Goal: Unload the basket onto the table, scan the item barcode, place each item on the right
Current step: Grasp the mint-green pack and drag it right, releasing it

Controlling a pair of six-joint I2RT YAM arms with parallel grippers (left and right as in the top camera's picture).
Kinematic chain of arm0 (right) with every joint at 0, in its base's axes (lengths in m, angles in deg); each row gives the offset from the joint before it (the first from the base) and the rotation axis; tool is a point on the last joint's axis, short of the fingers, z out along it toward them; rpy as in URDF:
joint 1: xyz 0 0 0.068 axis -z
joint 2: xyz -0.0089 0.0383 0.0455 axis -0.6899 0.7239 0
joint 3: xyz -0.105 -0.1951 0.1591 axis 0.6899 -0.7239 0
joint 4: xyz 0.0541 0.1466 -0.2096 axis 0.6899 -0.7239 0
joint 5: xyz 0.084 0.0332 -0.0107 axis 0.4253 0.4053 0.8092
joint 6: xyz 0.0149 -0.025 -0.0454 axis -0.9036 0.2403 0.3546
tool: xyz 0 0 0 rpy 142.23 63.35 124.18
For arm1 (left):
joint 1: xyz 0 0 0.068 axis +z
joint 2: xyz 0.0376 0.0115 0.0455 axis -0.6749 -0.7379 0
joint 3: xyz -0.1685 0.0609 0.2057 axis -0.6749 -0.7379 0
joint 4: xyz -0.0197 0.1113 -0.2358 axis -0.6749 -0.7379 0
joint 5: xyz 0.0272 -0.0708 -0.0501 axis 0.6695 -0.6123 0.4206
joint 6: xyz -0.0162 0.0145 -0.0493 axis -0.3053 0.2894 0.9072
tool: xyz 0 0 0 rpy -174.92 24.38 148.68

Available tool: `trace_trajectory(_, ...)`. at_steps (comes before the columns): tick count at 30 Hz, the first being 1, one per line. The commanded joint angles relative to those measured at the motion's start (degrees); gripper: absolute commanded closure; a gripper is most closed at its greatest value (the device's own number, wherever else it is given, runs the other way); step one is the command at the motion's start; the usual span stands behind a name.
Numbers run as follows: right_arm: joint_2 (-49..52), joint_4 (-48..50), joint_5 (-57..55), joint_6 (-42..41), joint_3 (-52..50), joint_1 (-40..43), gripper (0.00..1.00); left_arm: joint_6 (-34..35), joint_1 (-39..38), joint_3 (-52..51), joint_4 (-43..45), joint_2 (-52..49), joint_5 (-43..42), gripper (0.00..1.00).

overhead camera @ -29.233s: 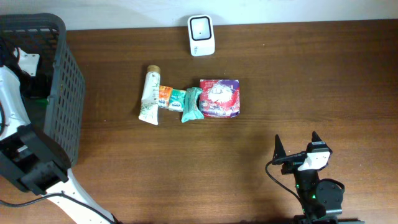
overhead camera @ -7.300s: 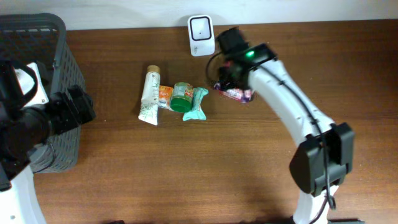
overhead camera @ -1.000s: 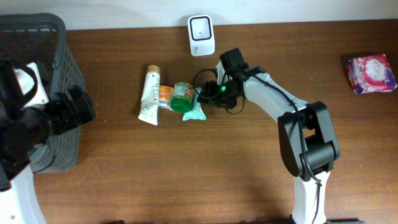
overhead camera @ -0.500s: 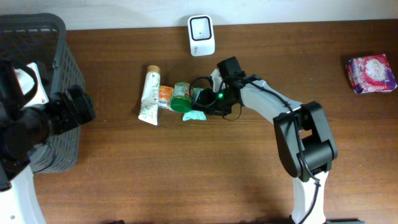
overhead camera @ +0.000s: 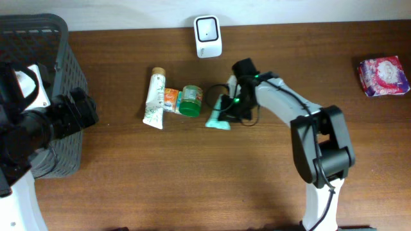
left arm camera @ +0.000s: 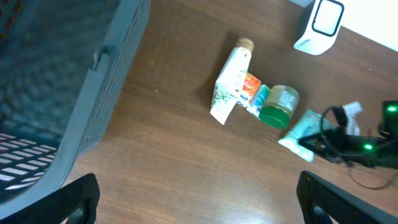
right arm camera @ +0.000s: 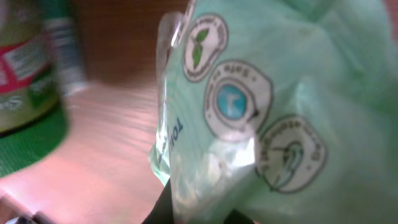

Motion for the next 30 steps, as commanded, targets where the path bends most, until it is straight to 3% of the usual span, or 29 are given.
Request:
trace_trajectory(1,-5.2,-6.1,-15.1,1.8,3.7,1.5,0.96,0.5,0.3,-0.1,-0.1,0.1,0.0,0.01)
trace_trajectory(4,-6.1,-10.7,-22.3,1.8,4.5,1.5,0.96,0.5,0.3,-0.1,-0.1,0.1,0.0,0.01)
trace_trajectory(8,-5.7,-10.2,-23.4,1.9,4.3,1.4,0.96,0.5,0.3,-0.1,-0.1,0.1,0.0,0.01)
trace_trajectory(15,-5.6,-2.6,-9.4,1.8,4.3,0.7,0.96,0.5,0.3,-0.1,-0.1,0.1,0.0,0.01)
trace_trajectory(18,-5.6,-1.6,-9.7,1.9,4.3,-0.5,0.96,0.5,0.3,-0.1,-0.1,0.1,0.0,0.01)
trace_trajectory(22,-5.8,-6.8,-13.9,2.7,6.1,0.8,0.96,0.5,0.3,-0.1,-0.1,0.1,0.0,0.01)
trace_trajectory(25,-5.8,-15.9,-19.5,3.3,10.8,2.5,0.96,0.5,0.3,-0.1,-0.1,0.1,0.0,0.01)
trace_trajectory(30,-5.4,-24.4,-40.8,-1.2,11.6,2.1,0.96,0.5,0.3,-0.1,-0.1,0.1,0.0,0.01)
